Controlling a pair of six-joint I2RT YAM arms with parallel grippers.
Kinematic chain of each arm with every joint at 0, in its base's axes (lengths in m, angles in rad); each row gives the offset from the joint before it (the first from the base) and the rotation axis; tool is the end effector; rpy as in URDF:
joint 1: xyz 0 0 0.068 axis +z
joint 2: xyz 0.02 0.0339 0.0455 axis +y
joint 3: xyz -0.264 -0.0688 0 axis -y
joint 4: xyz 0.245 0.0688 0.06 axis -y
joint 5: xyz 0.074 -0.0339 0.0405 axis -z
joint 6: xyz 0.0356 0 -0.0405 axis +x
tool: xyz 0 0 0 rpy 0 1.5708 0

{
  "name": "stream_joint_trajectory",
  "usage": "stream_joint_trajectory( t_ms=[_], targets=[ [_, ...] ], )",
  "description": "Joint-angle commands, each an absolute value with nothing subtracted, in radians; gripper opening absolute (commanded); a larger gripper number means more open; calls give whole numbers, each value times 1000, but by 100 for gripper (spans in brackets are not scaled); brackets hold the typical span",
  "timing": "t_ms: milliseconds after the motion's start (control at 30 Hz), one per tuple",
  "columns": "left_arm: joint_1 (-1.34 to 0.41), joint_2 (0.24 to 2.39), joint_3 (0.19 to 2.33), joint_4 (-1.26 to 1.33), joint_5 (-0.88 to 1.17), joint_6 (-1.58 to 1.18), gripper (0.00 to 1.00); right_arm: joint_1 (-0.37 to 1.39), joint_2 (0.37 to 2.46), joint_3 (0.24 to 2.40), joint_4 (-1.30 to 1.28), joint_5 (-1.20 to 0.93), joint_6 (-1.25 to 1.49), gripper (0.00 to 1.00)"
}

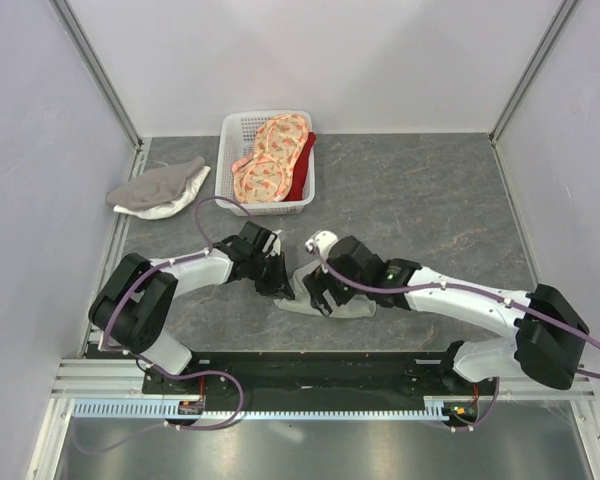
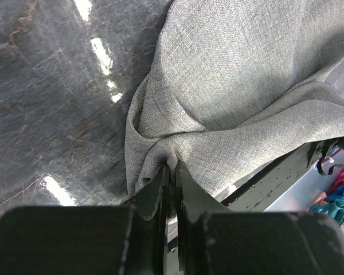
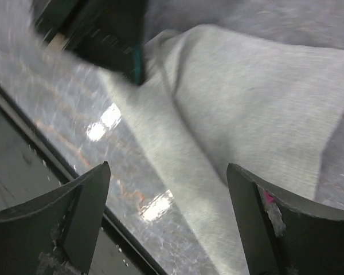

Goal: Fold the napkin, place the utensils inside, and roll it up
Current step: Roll the napkin with the utensil

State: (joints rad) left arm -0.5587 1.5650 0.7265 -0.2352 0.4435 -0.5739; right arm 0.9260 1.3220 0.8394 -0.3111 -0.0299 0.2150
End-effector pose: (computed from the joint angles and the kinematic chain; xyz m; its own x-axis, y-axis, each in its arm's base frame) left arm 0.2272 -0.1601 0.1421 -0.9801 0.0344 -0.1957 0.1432 0.8051 -0.5756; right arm 0.1655 0.2218 0.2307 -0.5918 -0.4321 -0.6805 -0.7014 0.6921 0.1704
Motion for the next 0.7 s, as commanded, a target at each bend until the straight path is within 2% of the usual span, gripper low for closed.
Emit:
stream_joint_trajectory(
  t_ms=[0,133,233,667],
  targets=[
    [-560,1594,752,-319,377,-534,3,1046,1373,874,-356,116,112,90],
    [-561,1595,756,-328,383,-531,3,1121,1454,903,-353,187,77,84],
    [-561,1601,761,-333,391,-529,4,1157,1517,914,-345,230,52,83],
    [-561,1601,787,-334,422,-485,5,1172,1626,874,-319,299,21,78]
  ],
)
